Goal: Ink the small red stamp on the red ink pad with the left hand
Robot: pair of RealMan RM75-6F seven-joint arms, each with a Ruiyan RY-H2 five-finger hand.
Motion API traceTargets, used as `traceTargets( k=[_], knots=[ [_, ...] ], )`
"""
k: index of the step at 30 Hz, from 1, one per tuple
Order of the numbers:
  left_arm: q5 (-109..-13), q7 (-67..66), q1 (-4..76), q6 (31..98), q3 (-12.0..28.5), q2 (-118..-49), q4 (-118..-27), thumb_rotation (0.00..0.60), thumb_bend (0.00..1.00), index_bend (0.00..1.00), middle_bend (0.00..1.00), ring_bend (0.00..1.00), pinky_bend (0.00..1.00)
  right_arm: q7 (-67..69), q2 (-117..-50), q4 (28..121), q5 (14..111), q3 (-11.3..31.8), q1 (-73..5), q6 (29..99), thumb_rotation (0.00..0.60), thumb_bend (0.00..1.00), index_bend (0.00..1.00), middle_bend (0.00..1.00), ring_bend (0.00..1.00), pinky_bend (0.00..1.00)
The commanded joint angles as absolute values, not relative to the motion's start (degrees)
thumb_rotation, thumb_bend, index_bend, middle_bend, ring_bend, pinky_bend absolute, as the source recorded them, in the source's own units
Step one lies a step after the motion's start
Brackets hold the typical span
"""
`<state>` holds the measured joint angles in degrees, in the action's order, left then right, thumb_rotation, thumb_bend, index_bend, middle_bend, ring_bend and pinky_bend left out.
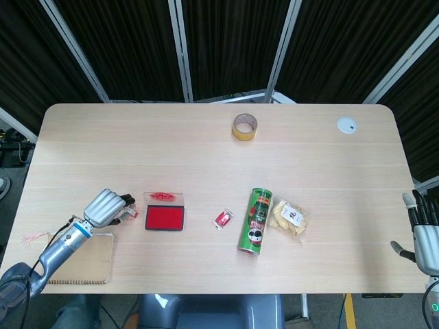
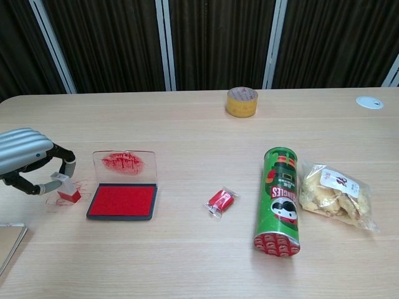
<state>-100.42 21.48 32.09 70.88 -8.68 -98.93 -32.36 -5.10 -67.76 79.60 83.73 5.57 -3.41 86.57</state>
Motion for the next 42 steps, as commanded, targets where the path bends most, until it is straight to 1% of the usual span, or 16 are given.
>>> traceTargets(
  k=[1,5,9,14,17,20,24,32,42],
  knots=[
    [-100.29,21.59,32.10,71.09,-8.64,-98.83,-32.52,0.600,0.40,0.54,0.52,0.80,0.91,-5.04,-67.78,79.58,83.71,5.57,-3.44,86.51,0.600,0.00,0.00,0.00,0.00,0.00],
    [-100.02,21.91,32.25,71.86,-8.31,-98.32,-33.45,0.600,0.40,0.55,0.53,0.80,0.91,-4.76,-67.72,79.65,83.65,5.58,-3.47,86.39,0.600,0.00,0.00,0.00,0.00,0.00],
    [-99.86,22.65,32.78,73.59,-7.56,-97.09,-36.46,0.600,0.40,0.55,0.53,0.80,0.91,-4.44,-67.57,79.80,83.59,5.61,-3.46,86.36,0.600,0.00,0.00,0.00,0.00,0.00],
    [-99.92,20.68,34.60,74.90,-6.11,-94.25,-44.88,0.600,0.40,0.56,0.53,0.80,0.91,-4.09,-67.36,79.97,83.59,5.61,-3.45,86.34,0.600,0.00,0.00,0.00,0.00,0.00],
    [-99.19,17.91,36.50,72.69,-4.76,-93.02,-52.49,0.600,0.40,0.56,0.53,0.80,0.91,-3.82,-67.30,79.92,83.49,5.67,-3.48,86.26,0.600,0.00,0.00,0.00,0.00,0.00],
    [-97.50,14.06,37.55,69.12,-3.79,-92.62,-57.18,0.600,0.40,0.56,0.54,0.80,0.91,-3.54,-67.27,79.74,83.34,5.70,-3.51,86.08,0.600,0.00,0.00,0.00,0.00,0.00],
    [-95.67,9.69,38.02,65.84,-3.17,-92.76,-60.80,0.600,0.41,0.57,0.54,0.80,0.91,-3.14,-67.18,79.56,83.08,5.82,-3.53,85.93,0.600,0.00,0.00,0.00,0.00,0.00],
    [-94.10,5.48,38.29,63.23,-2.66,-94.61,-61.17,0.600,0.41,0.57,0.54,0.80,0.91,-2.54,-67.02,79.33,82.78,5.96,-3.58,85.69,0.600,0.00,0.00,0.00,0.00,0.00],
    [-93.39,5.45,38.11,62.01,-2.91,-96.09,-59.07,0.600,0.41,0.57,0.54,0.80,0.91,-2.41,-67.12,79.05,82.46,6.02,-3.79,85.18,0.600,0.00,0.00,0.00,0.00,0.00]
  ],
)
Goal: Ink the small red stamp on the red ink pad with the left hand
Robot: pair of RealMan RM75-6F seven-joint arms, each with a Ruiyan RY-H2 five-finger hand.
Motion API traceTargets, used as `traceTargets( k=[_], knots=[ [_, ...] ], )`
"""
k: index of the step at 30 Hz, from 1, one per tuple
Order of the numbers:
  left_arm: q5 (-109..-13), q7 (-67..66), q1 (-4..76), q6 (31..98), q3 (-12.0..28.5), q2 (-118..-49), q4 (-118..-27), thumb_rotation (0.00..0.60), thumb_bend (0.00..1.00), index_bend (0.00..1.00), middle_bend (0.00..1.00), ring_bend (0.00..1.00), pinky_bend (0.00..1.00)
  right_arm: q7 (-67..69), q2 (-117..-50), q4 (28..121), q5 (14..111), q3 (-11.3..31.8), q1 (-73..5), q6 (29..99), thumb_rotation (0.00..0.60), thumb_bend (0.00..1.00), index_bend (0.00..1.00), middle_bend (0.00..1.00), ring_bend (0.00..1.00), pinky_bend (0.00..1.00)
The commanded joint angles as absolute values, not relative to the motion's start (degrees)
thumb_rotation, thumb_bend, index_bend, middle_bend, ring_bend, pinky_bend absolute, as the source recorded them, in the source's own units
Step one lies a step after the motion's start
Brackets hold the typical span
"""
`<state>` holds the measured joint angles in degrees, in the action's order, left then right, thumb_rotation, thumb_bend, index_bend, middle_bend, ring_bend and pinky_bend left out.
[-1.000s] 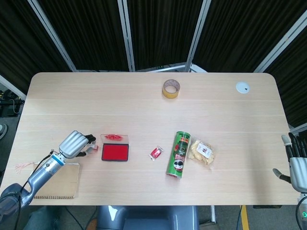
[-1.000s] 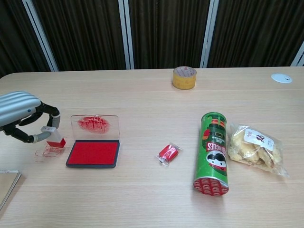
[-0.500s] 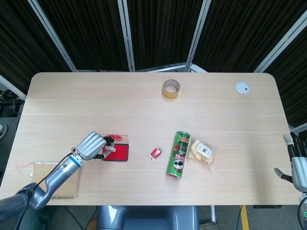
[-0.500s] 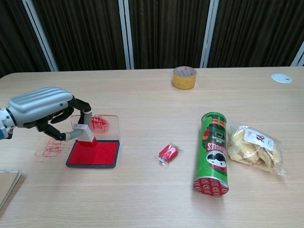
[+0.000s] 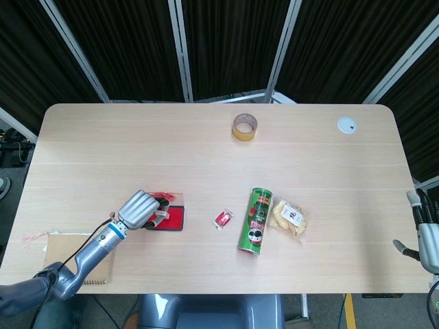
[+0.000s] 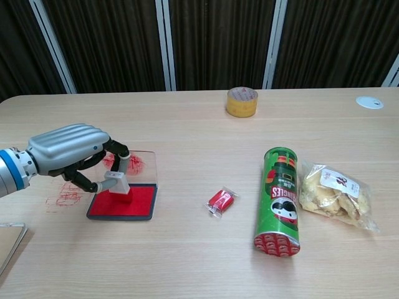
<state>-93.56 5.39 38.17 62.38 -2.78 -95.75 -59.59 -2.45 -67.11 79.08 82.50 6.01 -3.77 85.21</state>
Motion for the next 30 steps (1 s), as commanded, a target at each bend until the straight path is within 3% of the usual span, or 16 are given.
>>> traceTargets(
  k=[1,17,30],
  knots=[
    [-93.33,5.46,38.11,61.81,-2.98,-96.32,-58.67,0.600,0.41,0.57,0.54,0.80,0.91,-2.38,-67.14,78.98,82.44,6.03,-3.82,85.14,0.600,0.00,0.00,0.00,0.00,0.00],
    [-93.62,7.12,37.61,61.39,-3.98,-99.45,-53.19,0.600,0.41,0.58,0.55,0.80,0.91,-2.27,-67.39,78.53,82.37,6.11,-3.88,85.23,0.600,0.00,0.00,0.00,0.00,0.00],
    [-94.26,8.68,37.37,64.13,-3.51,-98.01,-54.07,0.600,0.41,0.58,0.55,0.80,0.91,-2.27,-67.23,78.86,82.59,5.98,-3.79,85.44,0.600,0.00,0.00,0.00,0.00,0.00]
  ],
)
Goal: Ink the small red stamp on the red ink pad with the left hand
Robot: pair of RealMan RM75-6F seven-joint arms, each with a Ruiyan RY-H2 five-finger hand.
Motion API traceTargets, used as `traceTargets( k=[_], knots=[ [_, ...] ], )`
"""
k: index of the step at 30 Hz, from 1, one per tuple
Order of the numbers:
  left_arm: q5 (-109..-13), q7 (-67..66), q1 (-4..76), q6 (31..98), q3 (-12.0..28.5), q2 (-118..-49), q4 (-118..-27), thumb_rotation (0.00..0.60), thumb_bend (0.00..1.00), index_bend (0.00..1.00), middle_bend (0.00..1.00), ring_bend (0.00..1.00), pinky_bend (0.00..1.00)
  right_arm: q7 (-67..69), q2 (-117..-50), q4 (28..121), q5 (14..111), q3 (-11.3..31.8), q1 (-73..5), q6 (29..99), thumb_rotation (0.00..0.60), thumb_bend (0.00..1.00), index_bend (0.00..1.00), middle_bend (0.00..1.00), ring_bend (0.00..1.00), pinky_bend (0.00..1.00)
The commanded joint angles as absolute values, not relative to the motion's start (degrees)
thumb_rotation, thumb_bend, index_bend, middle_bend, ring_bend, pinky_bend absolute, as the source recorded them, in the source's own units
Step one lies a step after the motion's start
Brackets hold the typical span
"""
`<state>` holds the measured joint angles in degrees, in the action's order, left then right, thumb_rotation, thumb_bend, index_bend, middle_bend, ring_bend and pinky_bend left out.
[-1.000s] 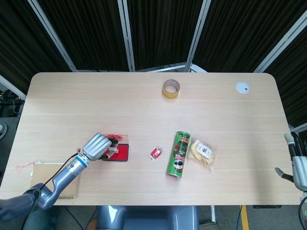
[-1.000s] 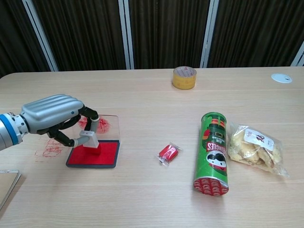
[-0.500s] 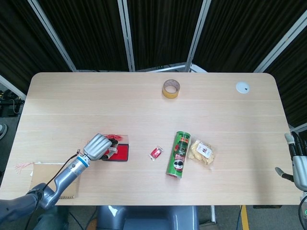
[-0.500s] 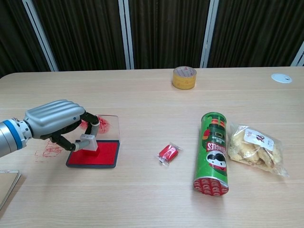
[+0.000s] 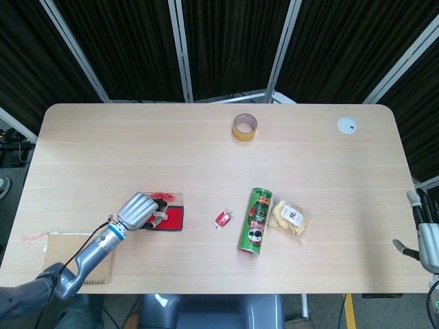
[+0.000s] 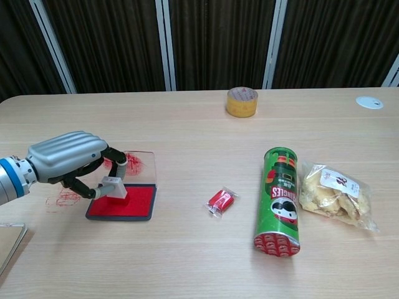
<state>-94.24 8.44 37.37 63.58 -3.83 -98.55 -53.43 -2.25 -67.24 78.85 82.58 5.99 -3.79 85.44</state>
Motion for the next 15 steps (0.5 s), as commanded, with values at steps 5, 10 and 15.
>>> traceTargets(
  k=[5,10,15],
  knots=[
    [-94.06,8.98,37.25,65.79,-2.63,-95.15,-57.55,0.600,0.41,0.58,0.55,0.80,0.91,-2.26,-67.17,79.02,82.66,5.94,-3.76,85.51,0.600,0.00,0.00,0.00,0.00,0.00],
    [-93.47,8.65,36.46,66.90,-2.32,-90.79,-61.63,0.600,0.41,0.58,0.55,0.80,0.91,-2.27,-67.04,79.36,82.86,5.88,-3.68,85.74,0.600,0.00,0.00,0.00,0.00,0.00],
    [-92.36,9.06,34.93,66.60,-3.04,-88.04,-61.88,0.600,0.41,0.58,0.54,0.80,0.91,-2.33,-66.88,79.80,83.31,5.72,-3.60,86.07,0.600,0.00,0.00,0.00,0.00,0.00]
  ],
)
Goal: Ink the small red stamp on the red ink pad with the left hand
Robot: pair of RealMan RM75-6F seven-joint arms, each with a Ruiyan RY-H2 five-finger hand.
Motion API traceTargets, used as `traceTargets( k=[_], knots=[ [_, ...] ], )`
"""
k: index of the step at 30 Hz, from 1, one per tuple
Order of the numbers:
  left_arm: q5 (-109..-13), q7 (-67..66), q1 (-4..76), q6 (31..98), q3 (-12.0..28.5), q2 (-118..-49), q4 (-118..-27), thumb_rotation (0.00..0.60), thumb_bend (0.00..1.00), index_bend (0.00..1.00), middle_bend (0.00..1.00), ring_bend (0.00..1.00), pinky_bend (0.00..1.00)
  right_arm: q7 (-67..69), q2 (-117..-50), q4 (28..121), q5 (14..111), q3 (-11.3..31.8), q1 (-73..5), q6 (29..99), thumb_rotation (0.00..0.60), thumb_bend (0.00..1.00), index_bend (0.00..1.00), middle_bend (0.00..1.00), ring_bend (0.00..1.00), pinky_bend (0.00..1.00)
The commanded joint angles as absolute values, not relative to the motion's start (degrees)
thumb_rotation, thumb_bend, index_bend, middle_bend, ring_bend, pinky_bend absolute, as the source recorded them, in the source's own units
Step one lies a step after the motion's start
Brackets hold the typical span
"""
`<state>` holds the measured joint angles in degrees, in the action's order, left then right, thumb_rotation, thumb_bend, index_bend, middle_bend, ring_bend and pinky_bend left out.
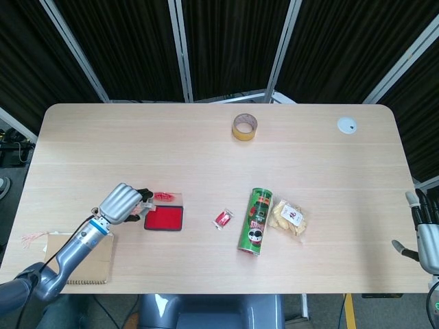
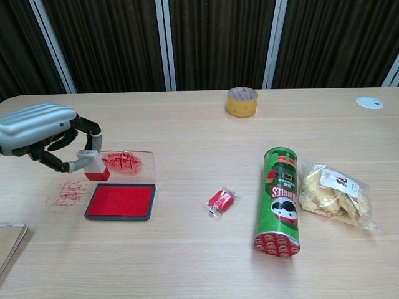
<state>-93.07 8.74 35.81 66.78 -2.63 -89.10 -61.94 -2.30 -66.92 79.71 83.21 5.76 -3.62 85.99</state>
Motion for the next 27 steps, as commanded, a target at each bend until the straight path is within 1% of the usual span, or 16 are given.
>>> traceTargets(
  k=[1,5,10,19,27],
  knots=[
    [-92.05,9.30,34.50,66.40,-3.28,-87.76,-61.22,0.600,0.41,0.58,0.54,0.80,0.91,-2.33,-66.84,79.92,83.41,5.67,-3.57,86.14,0.600,0.00,0.00,0.00,0.00,0.00],
    [-91.38,10.84,33.15,65.72,-4.14,-87.96,-57.94,0.600,0.41,0.57,0.54,0.80,0.91,-2.36,-66.70,80.26,83.69,5.55,-3.51,86.34,0.600,0.00,0.00,0.00,0.00,0.00],
    [-91.30,12.86,32.07,64.94,-4.94,-89.80,-52.63,0.600,0.41,0.57,0.53,0.80,0.91,-2.54,-66.64,80.61,83.88,5.43,-3.47,86.42,0.600,0.00,0.00,0.00,0.00,0.00],
    [-91.74,15.32,31.68,64.09,-5.24,-93.34,-46.69,0.600,0.41,0.56,0.51,0.80,0.91,-2.62,-66.65,80.60,83.57,5.51,-3.52,86.14,0.600,0.00,0.00,0.00,0.00,0.00],
    [-92.32,16.00,31.43,64.64,-5.20,-95.64,-43.43,0.600,0.41,0.54,0.45,0.79,0.91,-2.41,-66.58,80.51,83.42,5.57,-3.53,86.03,0.600,0.00,0.00,0.00,0.00,0.00]
  ],
)
